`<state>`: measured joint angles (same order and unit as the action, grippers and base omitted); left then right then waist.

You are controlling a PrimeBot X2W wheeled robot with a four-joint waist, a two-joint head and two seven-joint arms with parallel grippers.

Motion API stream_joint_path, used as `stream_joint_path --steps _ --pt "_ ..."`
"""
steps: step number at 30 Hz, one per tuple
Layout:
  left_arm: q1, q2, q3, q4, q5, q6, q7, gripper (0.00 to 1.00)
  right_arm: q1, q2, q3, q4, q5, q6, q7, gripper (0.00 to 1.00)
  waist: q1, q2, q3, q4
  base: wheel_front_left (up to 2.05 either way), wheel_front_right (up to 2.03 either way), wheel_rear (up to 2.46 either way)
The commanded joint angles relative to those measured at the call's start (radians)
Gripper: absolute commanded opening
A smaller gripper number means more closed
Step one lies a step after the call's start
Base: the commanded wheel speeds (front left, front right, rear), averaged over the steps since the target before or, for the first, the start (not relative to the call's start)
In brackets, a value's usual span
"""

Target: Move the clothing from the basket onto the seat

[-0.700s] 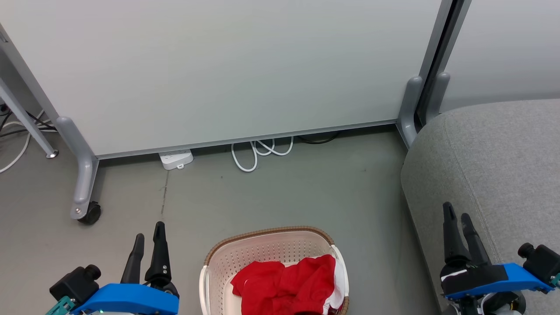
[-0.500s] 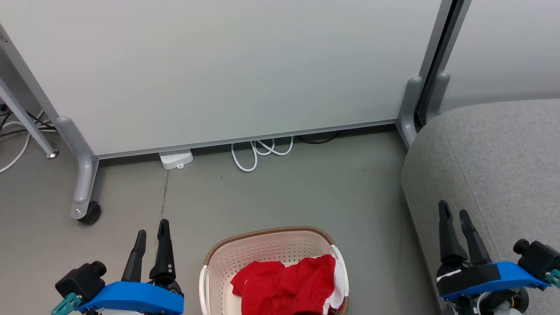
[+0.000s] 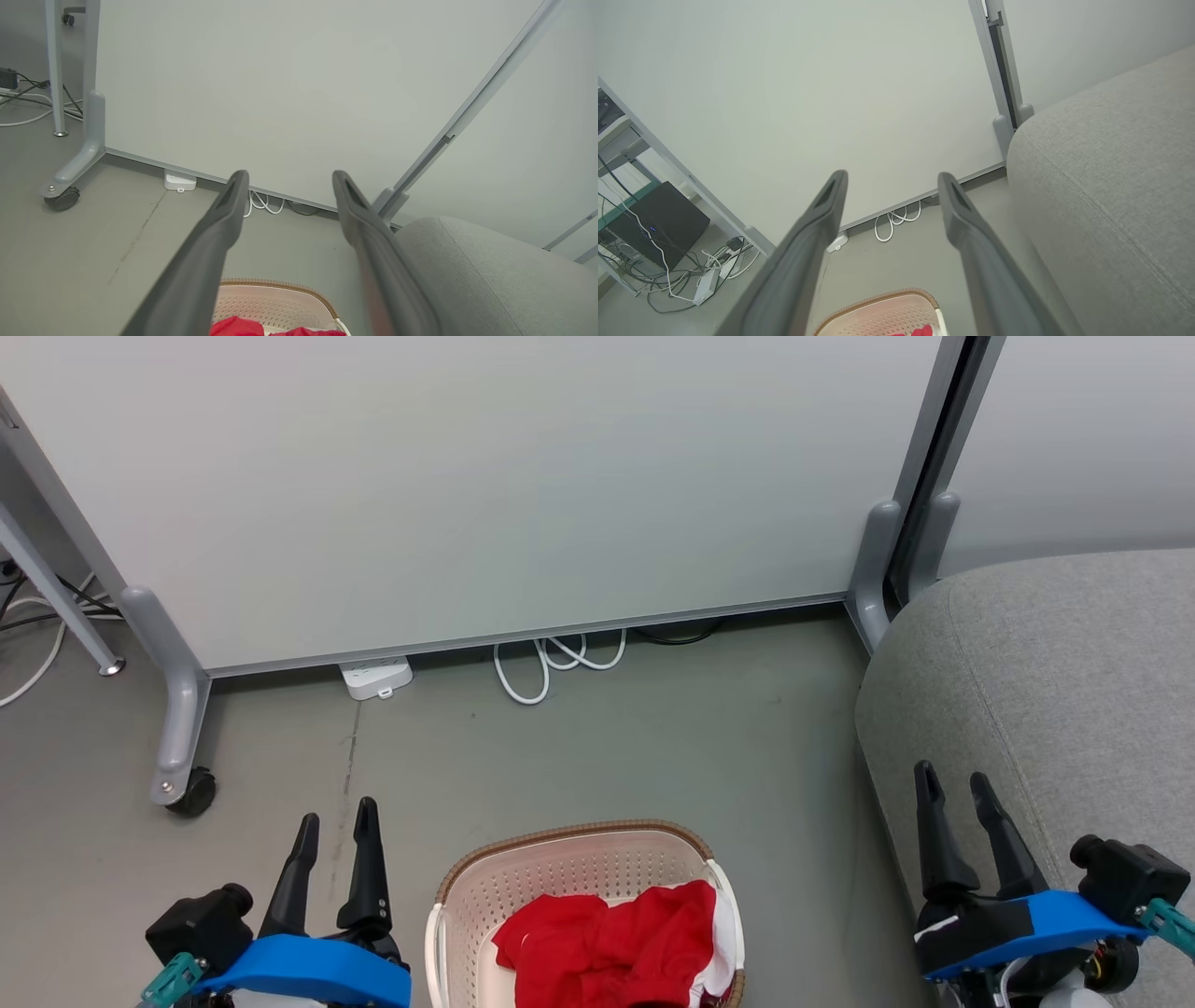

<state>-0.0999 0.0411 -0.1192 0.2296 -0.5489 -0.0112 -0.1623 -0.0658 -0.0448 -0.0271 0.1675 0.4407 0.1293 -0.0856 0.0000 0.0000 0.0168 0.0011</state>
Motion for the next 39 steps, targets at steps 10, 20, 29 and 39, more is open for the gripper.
stream_joint_path --steps 10,20,29,39 --pt "-0.029 0.008 -0.010 -0.007 0.087 0.012 -0.030 1.00 -0.005 -0.006 -0.004 -0.021 -0.109 0.002 -0.014 1.00 0.0000 0.0000 0.008 0.000 0.00 0.00 0.00" --pt "-0.028 0.009 -0.012 0.000 0.149 0.022 -0.053 1.00 -0.005 -0.007 -0.011 -0.020 -0.197 0.002 -0.027 1.00 0.0000 0.0000 0.012 -0.001 0.00 0.00 0.00" --pt "-0.033 0.011 -0.020 0.009 0.221 0.030 -0.072 1.00 -0.008 -0.007 -0.014 -0.023 -0.276 0.002 -0.042 1.00 0.0000 0.0000 0.013 -0.001 0.00 0.00 0.00" --pt "-0.037 0.012 -0.031 0.015 0.282 0.038 -0.089 1.00 -0.009 -0.008 -0.016 -0.022 -0.349 0.002 -0.054 1.00 0.0000 0.0000 0.014 -0.001 0.00 0.00 0.00"
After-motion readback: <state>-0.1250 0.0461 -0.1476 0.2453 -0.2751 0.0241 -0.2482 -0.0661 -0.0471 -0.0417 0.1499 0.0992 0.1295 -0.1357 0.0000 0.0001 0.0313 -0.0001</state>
